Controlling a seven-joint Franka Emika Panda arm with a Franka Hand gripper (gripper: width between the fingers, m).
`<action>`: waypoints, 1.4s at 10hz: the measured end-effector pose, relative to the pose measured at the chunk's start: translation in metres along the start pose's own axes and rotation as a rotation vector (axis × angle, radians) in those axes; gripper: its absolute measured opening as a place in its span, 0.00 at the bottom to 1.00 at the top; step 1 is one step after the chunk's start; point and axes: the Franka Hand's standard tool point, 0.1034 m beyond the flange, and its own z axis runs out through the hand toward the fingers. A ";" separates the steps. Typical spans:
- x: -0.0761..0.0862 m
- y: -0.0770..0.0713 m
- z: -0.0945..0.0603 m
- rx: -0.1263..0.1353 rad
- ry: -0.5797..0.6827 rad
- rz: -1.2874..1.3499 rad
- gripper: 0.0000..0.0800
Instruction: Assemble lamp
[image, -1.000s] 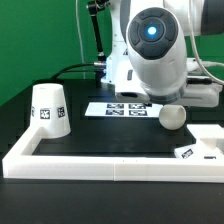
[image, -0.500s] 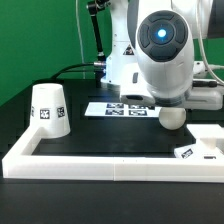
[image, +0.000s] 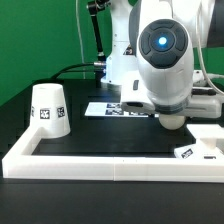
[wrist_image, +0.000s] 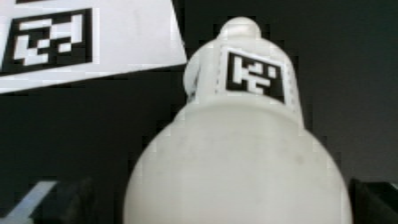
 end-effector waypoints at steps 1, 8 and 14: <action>0.001 0.001 0.002 0.000 -0.003 0.002 0.87; 0.003 0.002 0.005 -0.001 -0.007 0.004 0.72; -0.042 0.007 -0.072 0.030 -0.027 -0.095 0.72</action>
Offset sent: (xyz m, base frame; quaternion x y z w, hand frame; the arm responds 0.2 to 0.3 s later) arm -0.0022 0.0014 -0.0016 -0.0027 -0.0034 0.0056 1.0000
